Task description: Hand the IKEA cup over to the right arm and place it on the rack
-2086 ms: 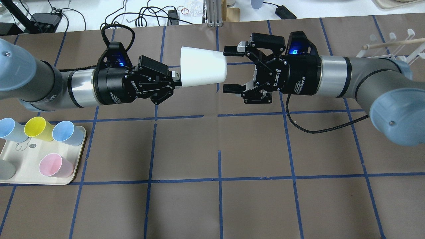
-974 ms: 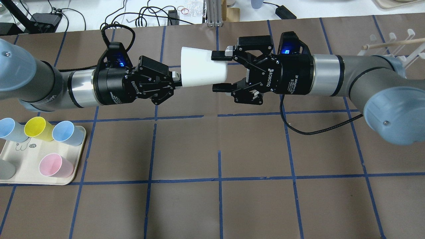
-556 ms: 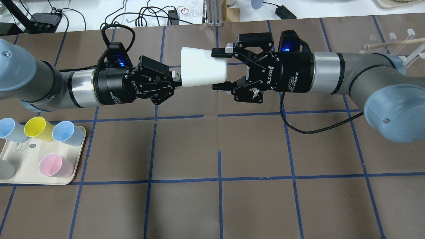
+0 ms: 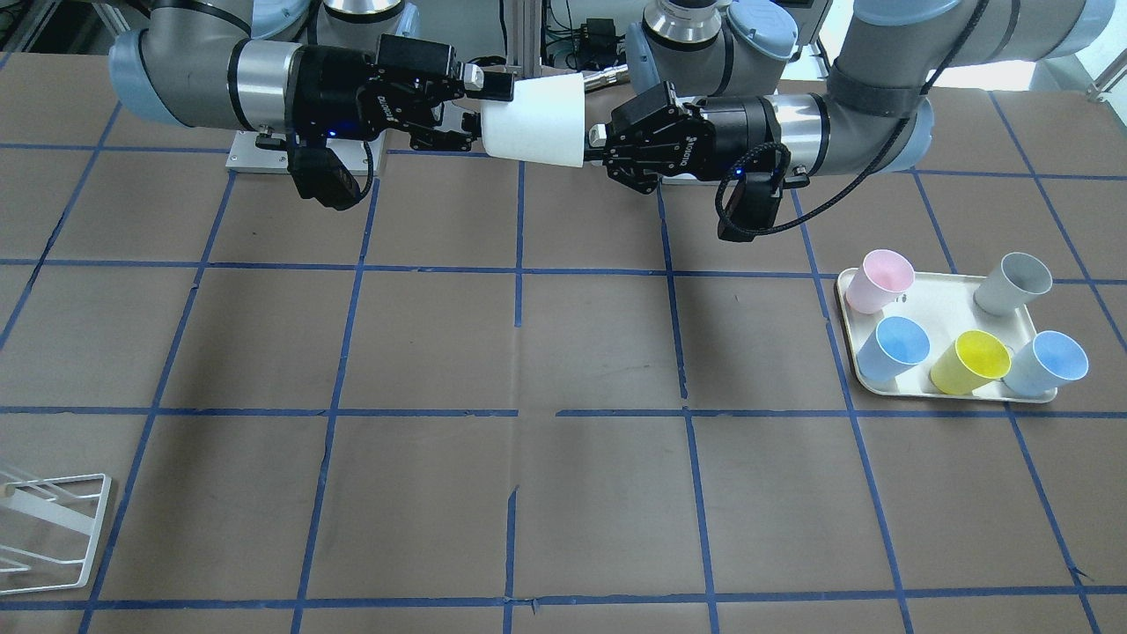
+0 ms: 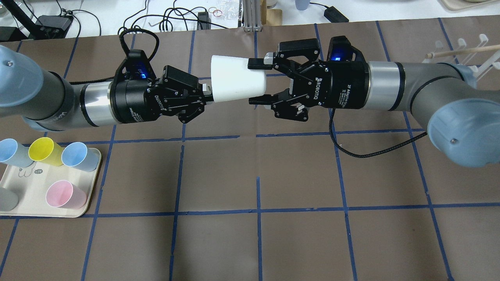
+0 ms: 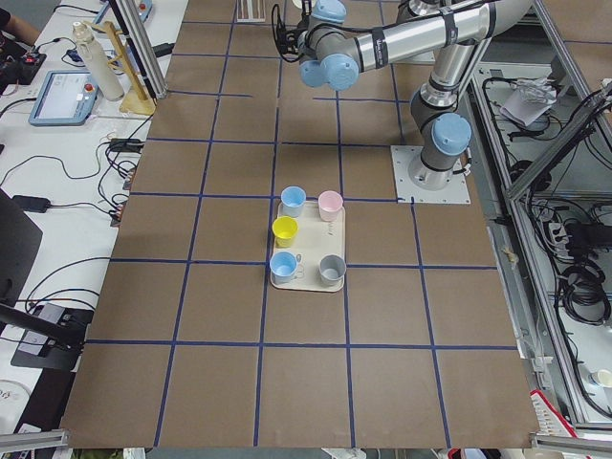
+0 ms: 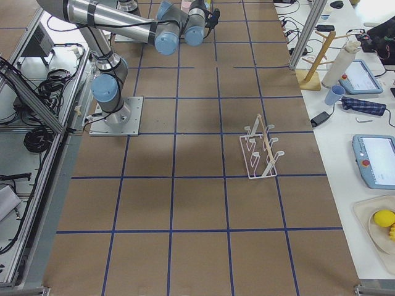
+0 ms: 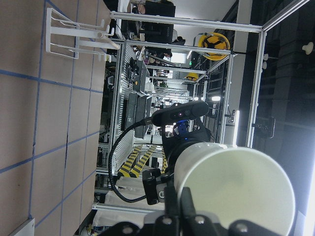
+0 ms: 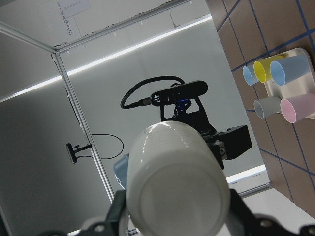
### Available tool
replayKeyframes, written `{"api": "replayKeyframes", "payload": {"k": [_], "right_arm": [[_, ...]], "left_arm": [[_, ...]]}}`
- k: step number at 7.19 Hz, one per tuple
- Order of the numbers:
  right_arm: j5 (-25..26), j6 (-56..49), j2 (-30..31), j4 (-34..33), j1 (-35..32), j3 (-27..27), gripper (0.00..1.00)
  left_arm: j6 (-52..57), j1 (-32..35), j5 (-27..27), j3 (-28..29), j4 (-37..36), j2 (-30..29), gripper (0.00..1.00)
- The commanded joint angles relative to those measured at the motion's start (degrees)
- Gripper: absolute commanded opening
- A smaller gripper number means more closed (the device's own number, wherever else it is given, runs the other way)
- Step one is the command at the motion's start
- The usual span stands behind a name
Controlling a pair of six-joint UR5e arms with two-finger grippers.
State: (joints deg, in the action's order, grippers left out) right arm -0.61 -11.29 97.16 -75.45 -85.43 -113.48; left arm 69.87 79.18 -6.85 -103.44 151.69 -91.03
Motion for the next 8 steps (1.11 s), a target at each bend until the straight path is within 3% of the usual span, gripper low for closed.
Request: {"api": "replayKeyframes", "payload": {"k": [1, 2, 3, 5, 8], "right_arm": [[0.08, 0.04, -0.05, 0.04, 0.09, 0.01, 0.48], [0.17, 0.04, -0.05, 0.04, 0.35, 0.01, 0.42], [0.17, 0.04, -0.05, -0.04, 0.44, 0.1, 0.35], [0.26, 0.13, -0.05, -0.31, 0.87, 0.36, 0.25], [4.27, 0.66, 0.04, 0.04, 9.46, 2.2, 0.23]], "left_arm": [[0.0, 0.01, -0.01, -0.01, 0.0, 0.07, 0.0], [-0.09, -0.08, -0.01, -0.01, 0.0, 0.07, 0.17], [-0.52, 0.01, -0.01, -0.01, 0.0, 0.07, 0.59], [-0.61, -0.08, -0.01, 0.08, 0.0, 0.15, 1.0], [-3.4, -1.56, -0.79, 1.3, -0.17, 0.16, 1.0]]}}
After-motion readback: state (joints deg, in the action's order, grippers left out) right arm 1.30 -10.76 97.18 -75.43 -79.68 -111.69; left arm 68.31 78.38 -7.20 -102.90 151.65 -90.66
